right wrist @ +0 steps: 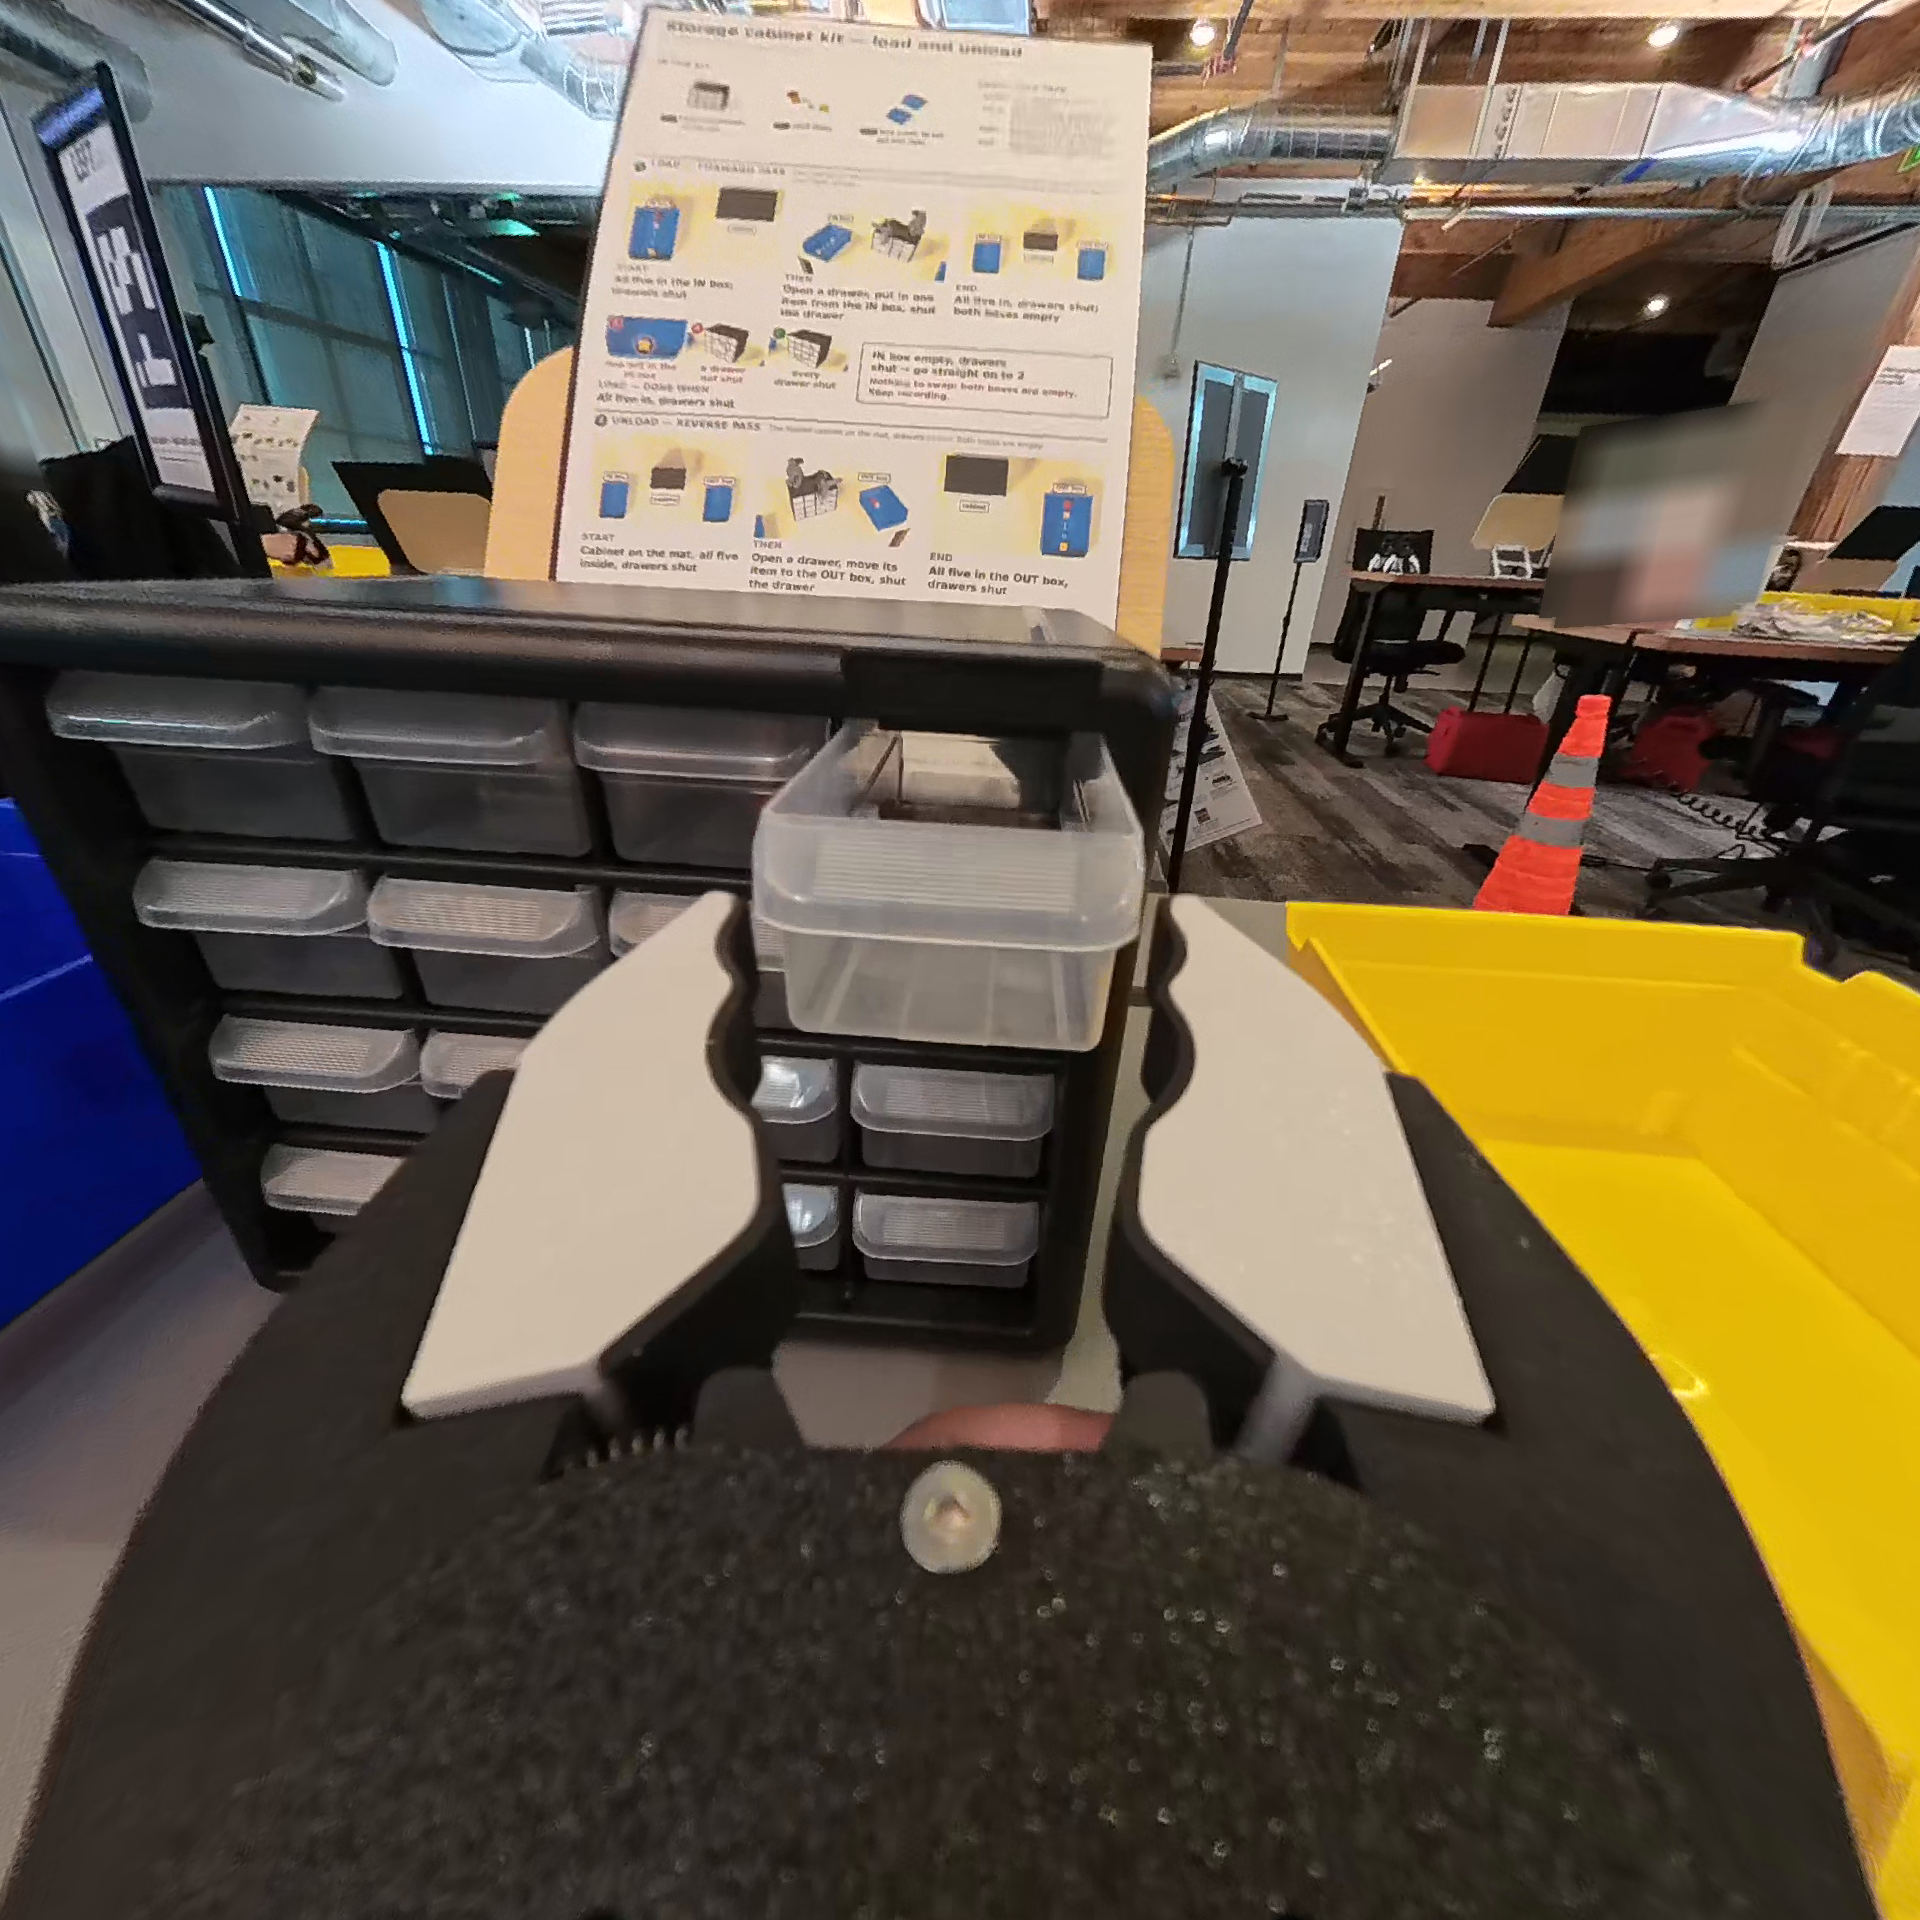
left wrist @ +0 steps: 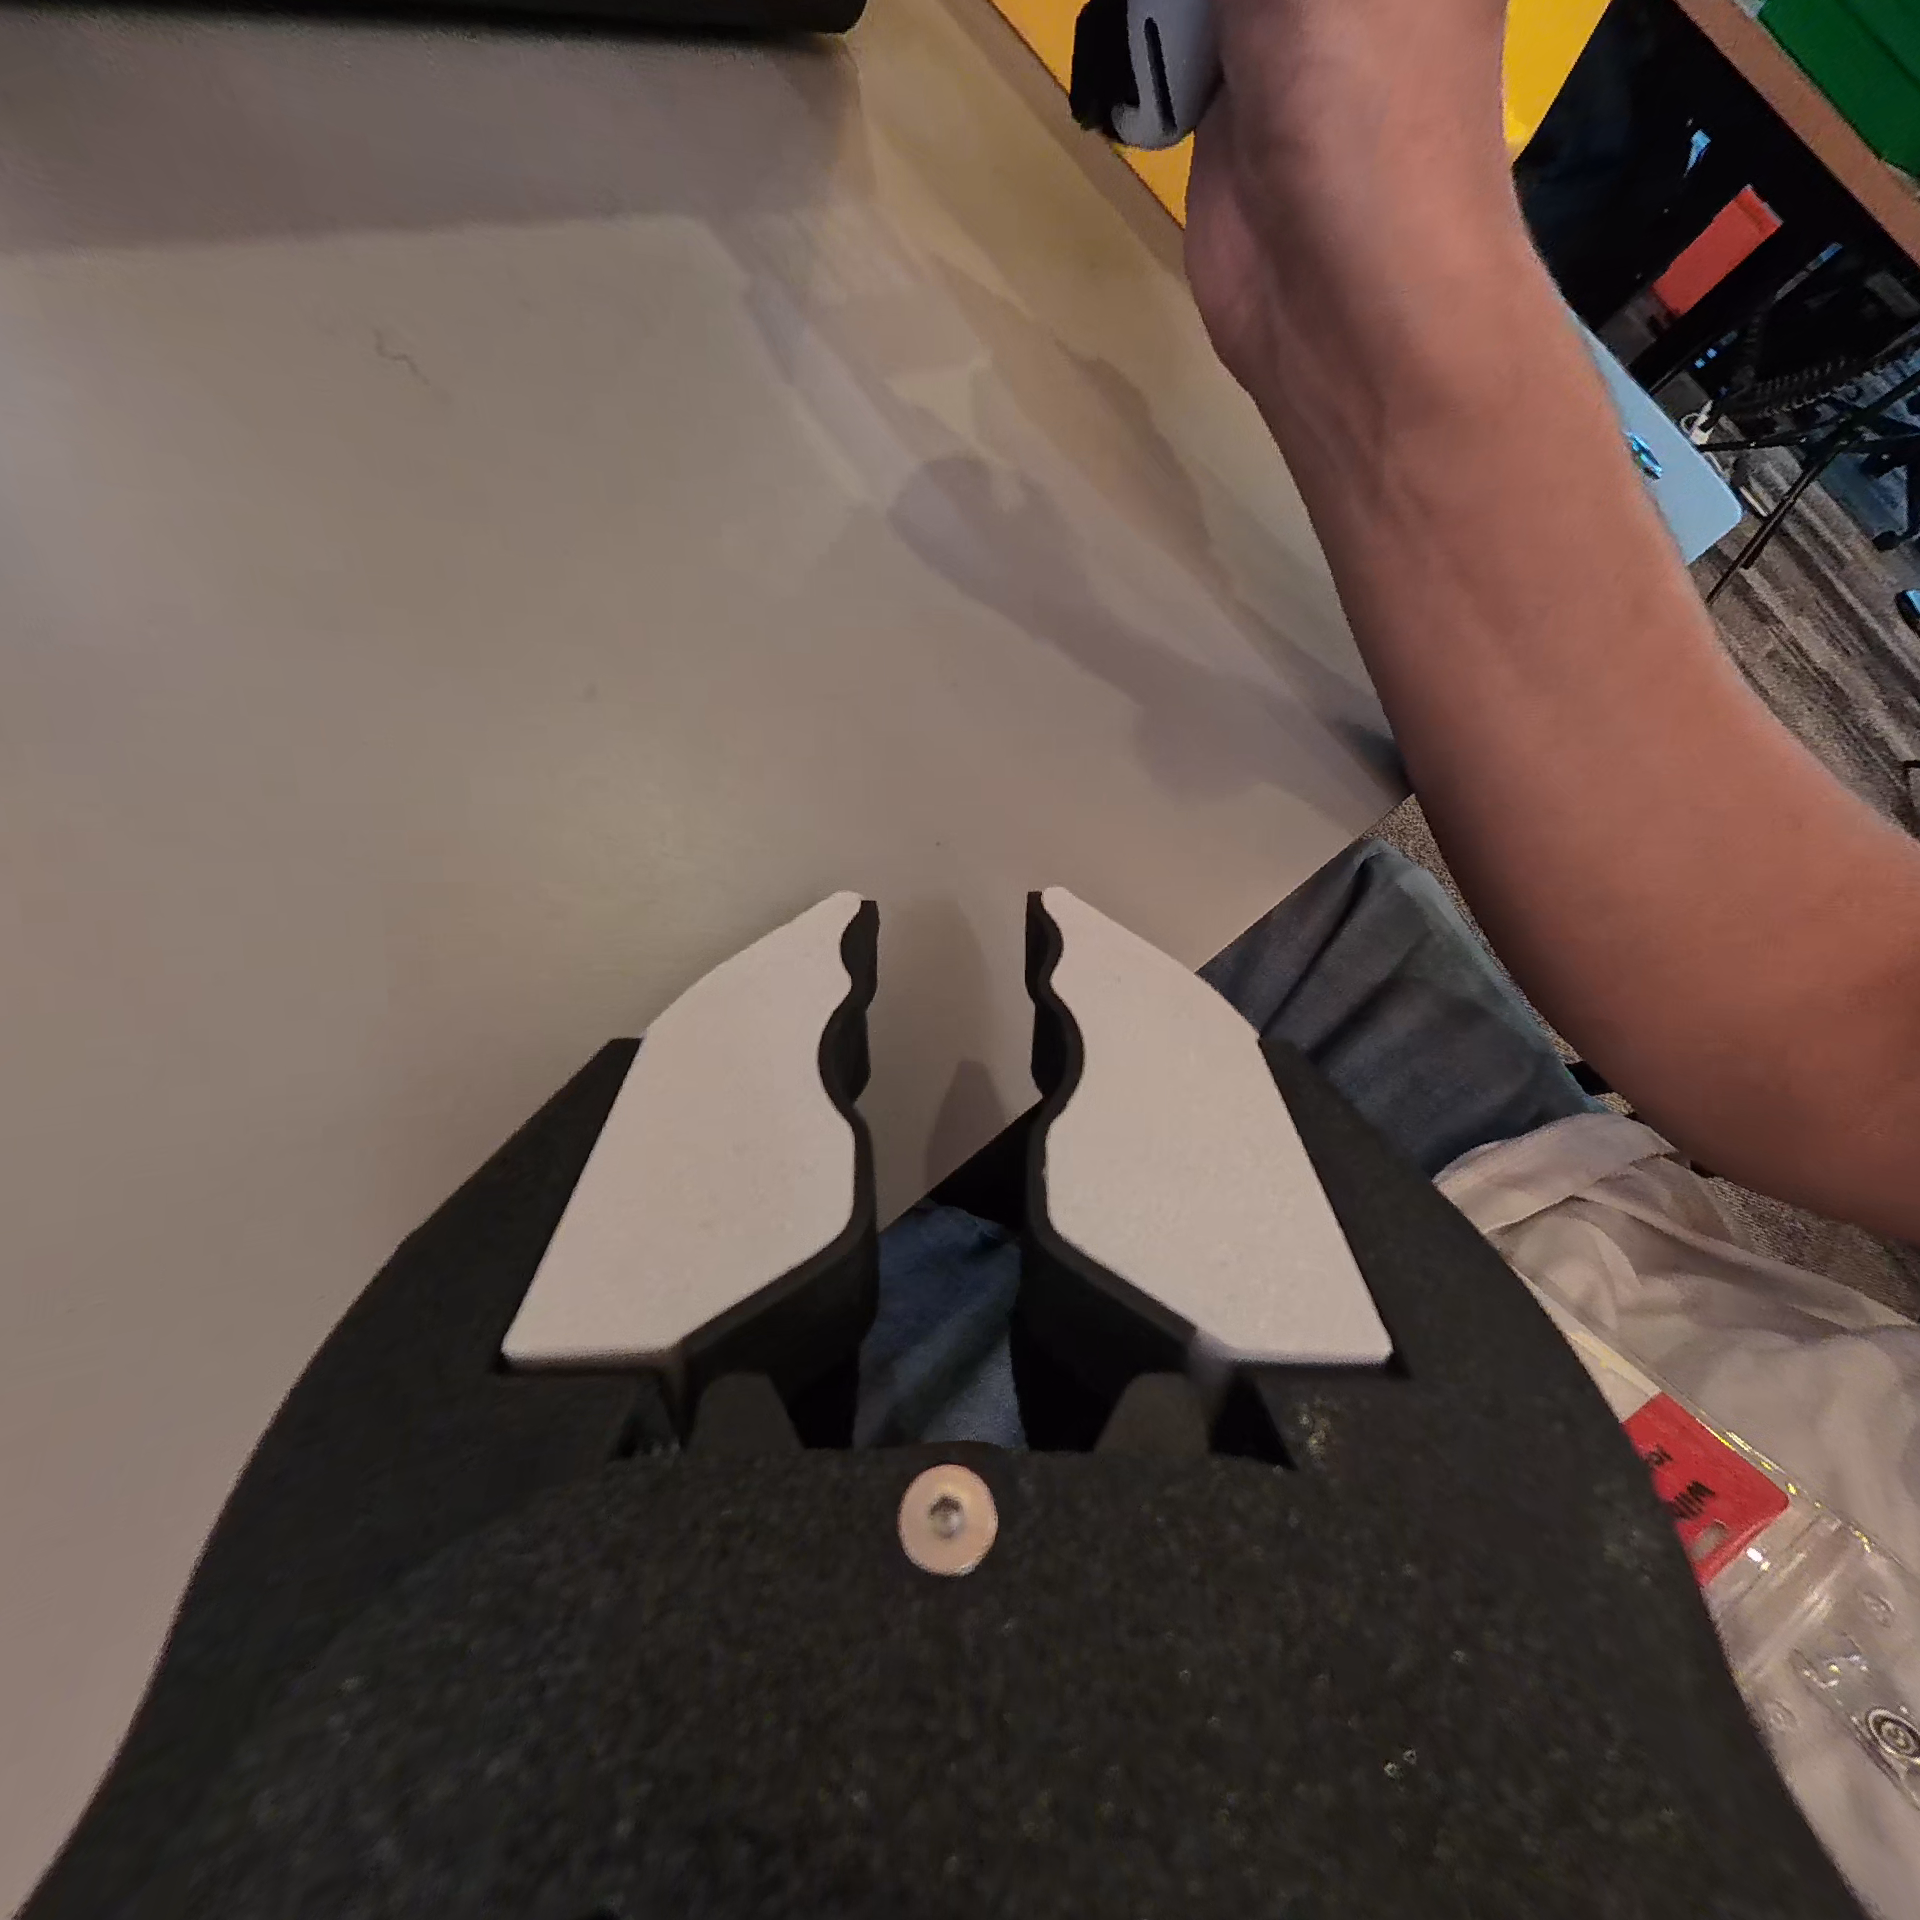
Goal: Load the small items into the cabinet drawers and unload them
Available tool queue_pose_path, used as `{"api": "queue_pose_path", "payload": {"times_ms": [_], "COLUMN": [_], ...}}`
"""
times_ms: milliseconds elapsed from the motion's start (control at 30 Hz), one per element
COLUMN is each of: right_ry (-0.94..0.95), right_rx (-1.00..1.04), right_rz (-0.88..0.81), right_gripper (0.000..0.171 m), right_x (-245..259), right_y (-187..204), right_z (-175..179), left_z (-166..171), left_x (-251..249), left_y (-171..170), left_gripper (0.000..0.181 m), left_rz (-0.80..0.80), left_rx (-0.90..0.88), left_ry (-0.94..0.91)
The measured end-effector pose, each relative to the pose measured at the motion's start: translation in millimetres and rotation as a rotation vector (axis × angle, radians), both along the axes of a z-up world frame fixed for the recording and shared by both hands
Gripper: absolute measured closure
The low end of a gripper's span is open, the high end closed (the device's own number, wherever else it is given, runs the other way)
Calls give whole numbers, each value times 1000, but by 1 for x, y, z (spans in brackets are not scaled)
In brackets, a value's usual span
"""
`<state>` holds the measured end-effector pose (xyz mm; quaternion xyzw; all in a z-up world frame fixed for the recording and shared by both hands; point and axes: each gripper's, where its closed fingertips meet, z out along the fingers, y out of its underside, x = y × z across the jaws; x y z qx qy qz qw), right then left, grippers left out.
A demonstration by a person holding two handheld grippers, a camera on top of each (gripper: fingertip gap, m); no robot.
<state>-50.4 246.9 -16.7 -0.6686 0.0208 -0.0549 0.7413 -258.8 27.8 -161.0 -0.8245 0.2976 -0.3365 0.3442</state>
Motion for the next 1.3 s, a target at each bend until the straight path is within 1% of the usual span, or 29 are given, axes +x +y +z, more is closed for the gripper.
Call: {"api": "queue_pose_path", "payload": {"times_ms": [67,167,233,300,667,867,1300], "right_ry": [-22,-31,-33,-42,-52,-62,-55], "right_rx": [3,-15,-27,-30,55,109,111], "right_rz": [-4,-1,-7,-2,-20,-20,-12], "right_gripper": [94,96,102,102,105,106,106], "right_x": [-1,-1,0,1,-10,-11,-9], "right_y": [2,9,14,16,-19,-25,-30], "right_z": [3,4,4,4,4,2,6], "left_z": [0,-2,-2,-2,-2,-1,-5], "left_x": [0,0,0,0,0,-1,-1], "left_y": [1,0,0,0,0,0,1], "left_gripper": [154,154,154,154,154,154,152], "left_rz": [2,0,-1,1,-2,-4,0], "left_rx": [-4,-10,-4,2,-8,-2,34], "left_ry": [-3,1,6,11,4,10,47]}}
